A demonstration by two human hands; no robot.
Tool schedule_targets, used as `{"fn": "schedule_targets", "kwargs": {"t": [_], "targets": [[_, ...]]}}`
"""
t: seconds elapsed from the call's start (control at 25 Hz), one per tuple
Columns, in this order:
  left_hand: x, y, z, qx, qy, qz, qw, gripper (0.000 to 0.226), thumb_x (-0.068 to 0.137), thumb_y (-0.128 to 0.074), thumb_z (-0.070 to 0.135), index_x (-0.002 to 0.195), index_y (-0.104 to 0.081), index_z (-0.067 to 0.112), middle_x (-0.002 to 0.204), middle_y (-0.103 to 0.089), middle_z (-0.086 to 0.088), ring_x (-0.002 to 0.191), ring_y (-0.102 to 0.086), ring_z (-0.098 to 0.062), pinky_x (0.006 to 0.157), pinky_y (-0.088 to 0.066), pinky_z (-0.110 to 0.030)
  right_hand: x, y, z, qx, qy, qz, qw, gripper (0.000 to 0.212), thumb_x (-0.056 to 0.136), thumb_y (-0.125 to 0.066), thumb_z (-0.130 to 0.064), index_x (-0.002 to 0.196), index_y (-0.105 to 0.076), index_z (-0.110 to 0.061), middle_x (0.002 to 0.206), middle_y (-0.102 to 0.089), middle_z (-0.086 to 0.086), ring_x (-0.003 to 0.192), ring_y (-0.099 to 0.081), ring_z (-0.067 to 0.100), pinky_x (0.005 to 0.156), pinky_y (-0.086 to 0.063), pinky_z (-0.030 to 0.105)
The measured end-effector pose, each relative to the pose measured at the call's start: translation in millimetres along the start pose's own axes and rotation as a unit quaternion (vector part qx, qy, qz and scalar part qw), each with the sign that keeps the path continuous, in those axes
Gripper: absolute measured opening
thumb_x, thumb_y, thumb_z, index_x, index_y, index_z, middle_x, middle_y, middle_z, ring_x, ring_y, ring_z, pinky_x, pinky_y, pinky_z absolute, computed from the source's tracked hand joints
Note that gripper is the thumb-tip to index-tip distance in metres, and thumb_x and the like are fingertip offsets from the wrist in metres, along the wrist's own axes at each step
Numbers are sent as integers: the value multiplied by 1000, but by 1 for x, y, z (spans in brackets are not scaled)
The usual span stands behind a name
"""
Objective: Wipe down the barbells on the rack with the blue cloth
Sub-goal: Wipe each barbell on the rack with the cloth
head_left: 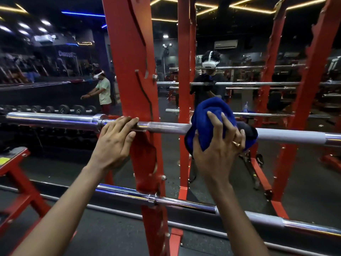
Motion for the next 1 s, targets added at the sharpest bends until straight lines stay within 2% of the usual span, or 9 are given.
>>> {"fn": "schedule_targets", "kwargs": {"t": [0.16,0.28,0.4,0.48,0.56,0.64,0.72,0.88,1.0], "targets": [[8,-9,-35,5,-10,20,1000,49,106,-31,38,140,-54,12,132,-58,-12,127,-51,-34,113,-32,-48,-27,10,13,77,-88,149,982,62,97,-71,-28,147,-41,-11,151,-39,19,144,-34,32,123,-25,55],[7,-19,-43,10,-5,49,999,46,105,-36,35,137,-55,8,126,-56,-15,121,-50,-38,114,-27,-48,-49,6,12,187,-245,236,922,65,99,-68,-21,151,-34,0,154,-34,17,145,-32,28,126,-24,36],[5,-21,-40,-3,1,76,997,44,104,-38,35,135,-57,10,124,-56,-16,120,-49,-39,114,-25,-46,-70,-17,9,370,-421,285,778,63,103,-60,-28,154,-27,-13,153,-38,4,136,-48,16,114,-39,19],[4,-17,-39,-8,-13,99,995,42,104,-42,33,133,-59,10,123,-57,-16,119,-47,-36,113,-26,-46,-75,-46,3,486,-507,271,658,44,107,-50,-38,146,-40,-20,122,-68,-5,104,-69,7,91,-56,20],[6,-17,-41,-8,-18,96,995,40,103,-44,32,134,-58,10,122,-58,-15,119,-46,-34,112,-28,-46,-70,-80,-16,608,-548,198,540,32,109,-40,-45,106,-63,-22,70,-72,-8,62,-68,5,60,-56,18],[7,-18,-41,-7,-33,64,997,42,104,-41,36,136,-56,13,124,-58,-12,121,-49,-32,112,-29,-45,-76,-110,-38,651,-580,105,478,28,103,-46,-36,87,-63,-21,64,-72,-1,64,-67,14,55,-57,21],[8,-15,-44,-1,-67,40,997,44,104,-40,40,138,-54,15,126,-58,-9,125,-51,-30,111,-29,-44,-91,-124,-49,648,-590,36,480,20,78,-71,-25,95,-68,-15,77,-78,5,83,-69,22,60,-61,27],[8,3,-112,-10,0,39,999,51,104,-38,46,140,-53,13,134,-56,-9,132,-46,-27,112,-25,-44,-94,-115,-42,665,-541,-3,515,99,-2,-102,-30,93,-77,-17,88,-79,3,71,-77,18,64,-62,30],[5,6,-153,-14,-12,7,1000,51,104,-29,52,132,-55,18,125,-60,-4,124,-49,-25,107,-30,-43,-94,-93,-47,595,-498,33,631,78,57,-99,-37,120,-62,-9,108,-72,11,90,-72,24,78,-63,43]]}}
Point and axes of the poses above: each hand's wrist, its own x-axis towards the middle knuckle, its own y-axis out of the back of the hand, z = x × y, the point moved 10 cm from there along x, towards the middle knuckle
